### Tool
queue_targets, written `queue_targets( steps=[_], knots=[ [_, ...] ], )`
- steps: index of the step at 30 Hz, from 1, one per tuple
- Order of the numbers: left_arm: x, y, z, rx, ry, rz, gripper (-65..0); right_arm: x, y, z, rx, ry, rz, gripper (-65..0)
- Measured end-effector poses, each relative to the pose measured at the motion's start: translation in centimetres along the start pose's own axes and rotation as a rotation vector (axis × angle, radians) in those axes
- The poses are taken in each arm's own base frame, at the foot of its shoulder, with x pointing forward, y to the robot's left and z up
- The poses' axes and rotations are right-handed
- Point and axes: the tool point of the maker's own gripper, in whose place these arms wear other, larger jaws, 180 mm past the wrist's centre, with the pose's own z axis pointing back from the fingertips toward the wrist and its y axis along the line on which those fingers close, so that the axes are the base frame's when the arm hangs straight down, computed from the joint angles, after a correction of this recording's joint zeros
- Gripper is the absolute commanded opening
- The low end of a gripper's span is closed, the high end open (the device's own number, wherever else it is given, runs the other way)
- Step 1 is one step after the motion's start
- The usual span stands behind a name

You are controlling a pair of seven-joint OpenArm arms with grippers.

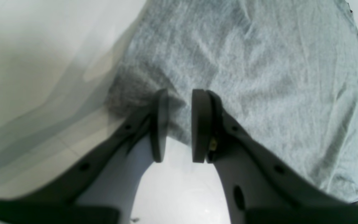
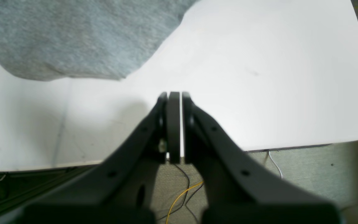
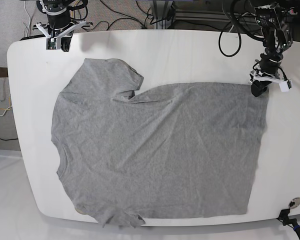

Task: Fold the T-shirt properly
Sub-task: 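Pull the held corner toward the robot with the left gripper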

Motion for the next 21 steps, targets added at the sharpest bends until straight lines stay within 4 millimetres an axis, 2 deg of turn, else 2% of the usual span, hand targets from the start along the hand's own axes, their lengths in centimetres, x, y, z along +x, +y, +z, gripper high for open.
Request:
queue_targets(
  steps=[5,7,8,9,10,11,13,18,21],
  knots=[
    [-0.2,0.0,0.1,0.003,0.006,-0.011,-52.5,0.5,0.0,-0.3,-0.001,-0.014,-0.002,-63.0],
    [-0.9,0.7,1.0,0.007,-0.006,-0.020,-52.4,2.0,0.7,-2.2,0.006,-0.073,-0.055,-63.0],
    [-1.1,0.8,1.5,-0.003,-0.012,-0.031,-52.4,0.5,1.1,-2.6,0.004,-0.010,-0.080,-63.0],
    [-0.7,0.5,1.7,-0.014,-0.023,-0.042,-52.2,1.4,2.1,-2.4,0.062,-0.057,-0.079,-63.0],
    [-0.2,0.2,1.5,-0.020,-0.024,-0.050,-52.2,2.7,2.4,-2.1,0.084,-0.107,-0.081,-63.0],
    [0.1,0.3,1.3,-0.007,-0.022,-0.070,-52.2,2.8,1.9,-2.1,0.057,-0.107,-0.078,-63.0],
    [-0.2,0.8,1.4,0.014,-0.010,-0.071,-52.2,0.7,1.0,-2.1,0.020,-0.026,-0.071,-63.0],
    [0.1,0.7,1.5,-0.001,-0.017,-0.078,-45.3,1.9,1.6,-2.3,0.043,-0.073,-0.071,-63.0],
    [0.7,1.5,1.8,0.019,-0.018,-0.082,-45.1,1.4,1.5,-2.3,0.038,-0.052,-0.071,-63.0]
  ],
)
